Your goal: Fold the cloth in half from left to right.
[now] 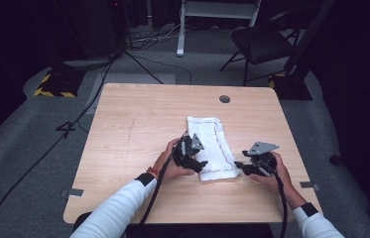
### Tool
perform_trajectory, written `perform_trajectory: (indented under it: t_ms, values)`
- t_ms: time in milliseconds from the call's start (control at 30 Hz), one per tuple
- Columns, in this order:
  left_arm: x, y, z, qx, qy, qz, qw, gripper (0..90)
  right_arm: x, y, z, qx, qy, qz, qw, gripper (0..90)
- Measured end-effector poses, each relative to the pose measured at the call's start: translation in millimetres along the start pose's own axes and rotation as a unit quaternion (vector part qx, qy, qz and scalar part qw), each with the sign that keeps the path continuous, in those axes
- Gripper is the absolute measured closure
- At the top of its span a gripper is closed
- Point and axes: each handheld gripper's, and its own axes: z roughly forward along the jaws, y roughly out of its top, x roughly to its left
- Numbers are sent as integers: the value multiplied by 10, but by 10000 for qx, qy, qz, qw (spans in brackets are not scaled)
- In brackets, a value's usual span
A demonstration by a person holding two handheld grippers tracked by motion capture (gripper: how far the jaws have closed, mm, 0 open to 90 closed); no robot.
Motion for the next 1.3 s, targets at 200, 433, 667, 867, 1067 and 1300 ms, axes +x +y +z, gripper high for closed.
perform_trajectory:
  t_ms: [200,433,667,867,1067,1300]
  values:
    - [-14,-67,136,207,-84,16,9997,225,-26,28,115,-16,199,-52,9998,423]
    - [-23,-133,140,223,-97,-14,9997,226,-21,-17,130,46,439,9,9990,435]
    - [-30,-180,113,194,-167,24,9997,233,25,-24,139,41,589,123,9982,469]
    - [-22,-237,50,275,-250,41,9993,233,95,-22,134,35,777,113,9969,473]
    - [-18,-332,-28,291,-321,-47,9991,233,210,6,138,42,913,50,9958,472]
    - [-60,-433,-138,352,-293,-35,9989,233,369,33,127,50,1000,-75,9949,472]
